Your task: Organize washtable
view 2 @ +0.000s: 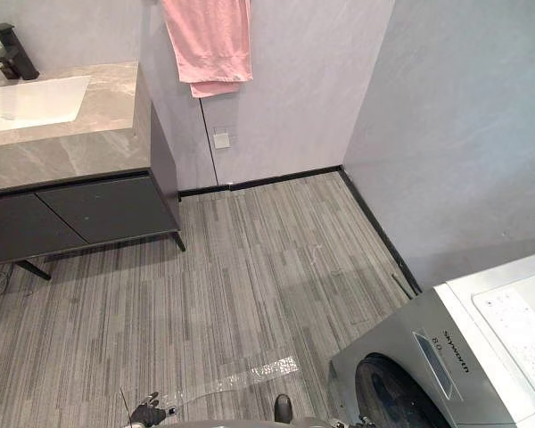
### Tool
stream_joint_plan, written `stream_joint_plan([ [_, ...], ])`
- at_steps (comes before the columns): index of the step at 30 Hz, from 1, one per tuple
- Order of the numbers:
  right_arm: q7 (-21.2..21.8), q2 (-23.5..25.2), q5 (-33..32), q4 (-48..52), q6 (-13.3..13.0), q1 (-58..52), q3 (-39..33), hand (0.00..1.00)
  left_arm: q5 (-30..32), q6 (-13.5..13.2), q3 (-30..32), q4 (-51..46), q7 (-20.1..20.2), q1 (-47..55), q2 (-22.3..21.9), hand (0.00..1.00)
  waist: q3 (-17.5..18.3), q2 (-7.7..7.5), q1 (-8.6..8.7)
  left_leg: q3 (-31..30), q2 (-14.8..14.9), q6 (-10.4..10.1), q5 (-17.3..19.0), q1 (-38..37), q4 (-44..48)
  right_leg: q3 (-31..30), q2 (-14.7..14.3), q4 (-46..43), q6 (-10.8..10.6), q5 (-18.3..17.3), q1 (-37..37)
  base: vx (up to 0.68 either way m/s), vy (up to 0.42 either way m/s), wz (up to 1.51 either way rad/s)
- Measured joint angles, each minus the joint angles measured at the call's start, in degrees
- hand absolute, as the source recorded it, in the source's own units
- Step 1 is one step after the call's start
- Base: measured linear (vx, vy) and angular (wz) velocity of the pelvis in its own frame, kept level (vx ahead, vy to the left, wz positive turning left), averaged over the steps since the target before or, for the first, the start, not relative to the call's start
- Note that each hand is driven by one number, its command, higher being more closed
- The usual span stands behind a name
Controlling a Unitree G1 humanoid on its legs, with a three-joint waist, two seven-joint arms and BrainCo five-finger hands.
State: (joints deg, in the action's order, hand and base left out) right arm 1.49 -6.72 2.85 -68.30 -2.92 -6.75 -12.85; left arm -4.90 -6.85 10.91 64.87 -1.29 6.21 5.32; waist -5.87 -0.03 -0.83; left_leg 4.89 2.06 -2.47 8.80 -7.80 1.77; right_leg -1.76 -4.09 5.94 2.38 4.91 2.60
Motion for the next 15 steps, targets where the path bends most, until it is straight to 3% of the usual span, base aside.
stream_joint_plan([
  [15,0.02,-0.01,-0.01,0.00,0.00,0.00,0.49,0.00,-0.01,-0.01,0.01,0.00,-0.06,-0.01,0.10,0.00,0.00,0.02,0.00,0.04,0.04,0.00,0.00,-0.18,0.08,0.02,-0.05,-0.01,0.00,0.01,0.02,0.00,0.000,0.00],
])
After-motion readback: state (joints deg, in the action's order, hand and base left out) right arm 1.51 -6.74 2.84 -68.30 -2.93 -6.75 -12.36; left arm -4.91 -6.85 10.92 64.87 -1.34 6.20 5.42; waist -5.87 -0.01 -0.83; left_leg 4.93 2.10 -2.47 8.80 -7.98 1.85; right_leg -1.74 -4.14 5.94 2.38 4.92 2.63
